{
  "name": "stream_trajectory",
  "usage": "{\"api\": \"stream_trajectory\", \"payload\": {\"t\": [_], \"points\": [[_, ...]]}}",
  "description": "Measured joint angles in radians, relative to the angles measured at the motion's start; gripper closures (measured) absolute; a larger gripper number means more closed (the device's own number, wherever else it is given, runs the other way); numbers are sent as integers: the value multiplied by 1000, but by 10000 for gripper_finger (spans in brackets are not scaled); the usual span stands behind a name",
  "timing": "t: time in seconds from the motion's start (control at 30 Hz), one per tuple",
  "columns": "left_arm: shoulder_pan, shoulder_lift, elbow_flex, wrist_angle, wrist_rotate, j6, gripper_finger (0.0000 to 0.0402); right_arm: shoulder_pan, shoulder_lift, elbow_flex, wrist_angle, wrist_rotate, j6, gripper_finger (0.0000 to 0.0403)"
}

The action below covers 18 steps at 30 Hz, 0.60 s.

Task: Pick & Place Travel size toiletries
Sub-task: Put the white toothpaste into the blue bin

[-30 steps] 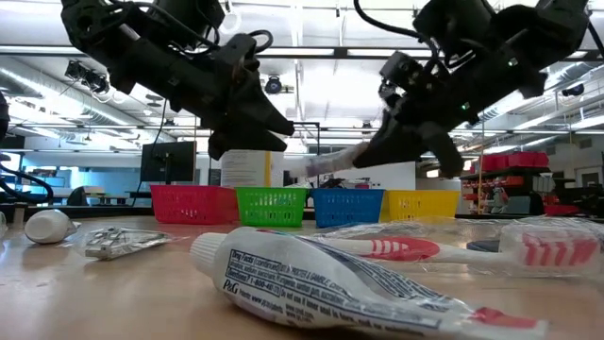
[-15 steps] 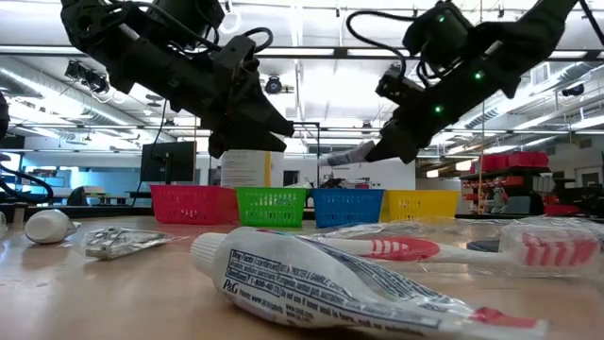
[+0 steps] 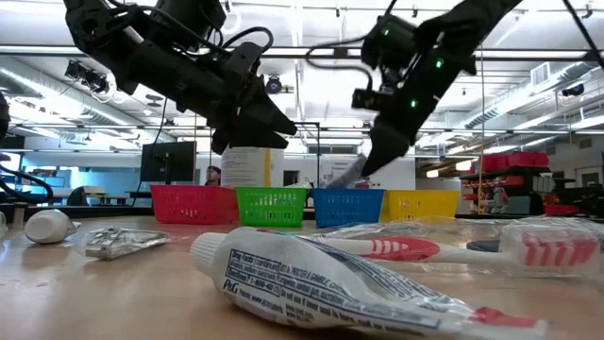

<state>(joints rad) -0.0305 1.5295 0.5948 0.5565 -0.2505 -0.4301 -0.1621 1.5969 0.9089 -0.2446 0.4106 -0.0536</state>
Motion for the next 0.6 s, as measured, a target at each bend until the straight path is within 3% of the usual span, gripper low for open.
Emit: {"api": "stream_trajectory", "payload": {"t": [0.13, 0.43, 0.6], "points": [[-1, 0, 0, 0, 55, 33, 219, -8, 56, 0, 8, -14, -30, 395], [-1, 0, 0, -11, 71, 45, 219, -20, 65, 0, 18, -44, -82, 331], [-1, 0, 0, -28, 68, 70, 219, -13, 28, 65, -139, -54, -49, 300]]}}
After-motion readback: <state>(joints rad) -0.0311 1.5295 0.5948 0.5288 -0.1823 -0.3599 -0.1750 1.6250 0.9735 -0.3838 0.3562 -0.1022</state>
